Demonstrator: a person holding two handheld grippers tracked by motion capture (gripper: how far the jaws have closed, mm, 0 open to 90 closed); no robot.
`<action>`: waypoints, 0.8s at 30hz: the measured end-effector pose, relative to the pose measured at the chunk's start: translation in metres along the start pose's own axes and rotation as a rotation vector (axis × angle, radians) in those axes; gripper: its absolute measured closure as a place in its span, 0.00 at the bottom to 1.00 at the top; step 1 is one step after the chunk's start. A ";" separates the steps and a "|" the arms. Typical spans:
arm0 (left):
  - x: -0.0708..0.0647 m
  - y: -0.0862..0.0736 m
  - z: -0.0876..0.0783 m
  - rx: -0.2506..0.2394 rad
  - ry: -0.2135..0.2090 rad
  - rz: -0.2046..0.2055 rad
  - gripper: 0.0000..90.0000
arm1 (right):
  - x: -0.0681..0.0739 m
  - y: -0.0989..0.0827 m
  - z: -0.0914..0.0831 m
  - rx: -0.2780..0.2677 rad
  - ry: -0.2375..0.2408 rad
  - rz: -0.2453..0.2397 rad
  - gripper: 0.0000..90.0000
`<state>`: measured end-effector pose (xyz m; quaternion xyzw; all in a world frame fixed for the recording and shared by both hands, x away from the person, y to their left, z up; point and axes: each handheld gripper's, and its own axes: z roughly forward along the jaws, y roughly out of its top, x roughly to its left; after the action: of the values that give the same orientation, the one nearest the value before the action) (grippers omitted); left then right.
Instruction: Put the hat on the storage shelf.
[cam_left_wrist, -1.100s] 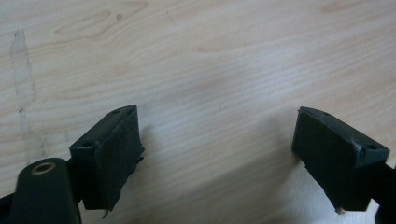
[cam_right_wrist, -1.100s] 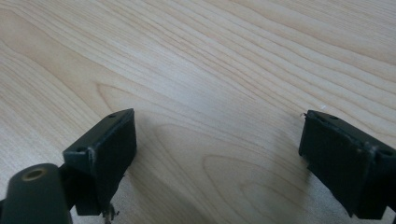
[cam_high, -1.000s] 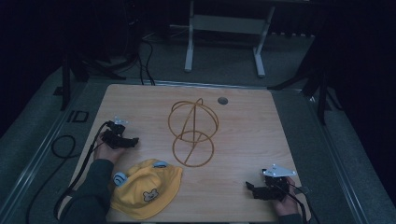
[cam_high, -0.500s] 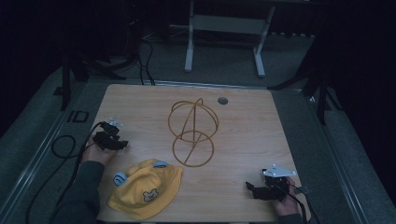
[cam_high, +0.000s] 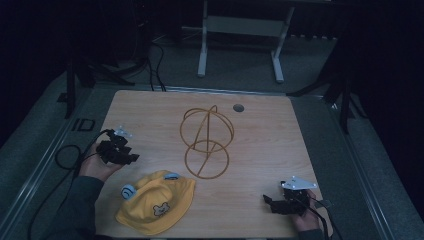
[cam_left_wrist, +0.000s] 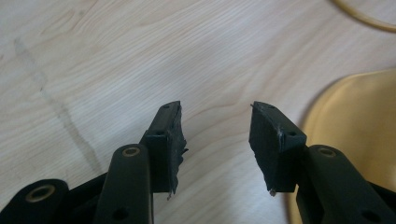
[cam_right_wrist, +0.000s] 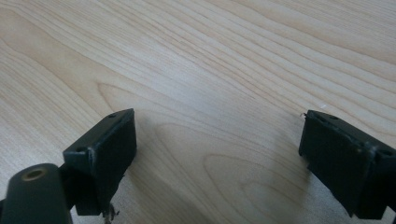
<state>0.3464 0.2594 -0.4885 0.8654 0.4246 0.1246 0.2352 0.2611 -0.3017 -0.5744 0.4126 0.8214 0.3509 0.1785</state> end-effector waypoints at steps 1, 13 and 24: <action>-0.003 0.002 -0.002 -0.001 -0.007 0.009 0.60 | 0.000 0.000 0.000 0.000 0.000 0.000 0.12; -0.039 0.019 -0.029 -0.045 -0.075 0.128 0.60 | 0.000 0.000 0.000 0.000 0.000 0.000 0.12; -0.059 0.027 -0.048 -0.052 -0.105 0.191 0.60 | 0.000 0.000 0.000 -0.001 -0.001 -0.002 0.12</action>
<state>0.3089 0.2127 -0.4345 0.9009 0.3239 0.1117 0.2665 0.2612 -0.3019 -0.5745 0.4117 0.8217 0.3510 0.1793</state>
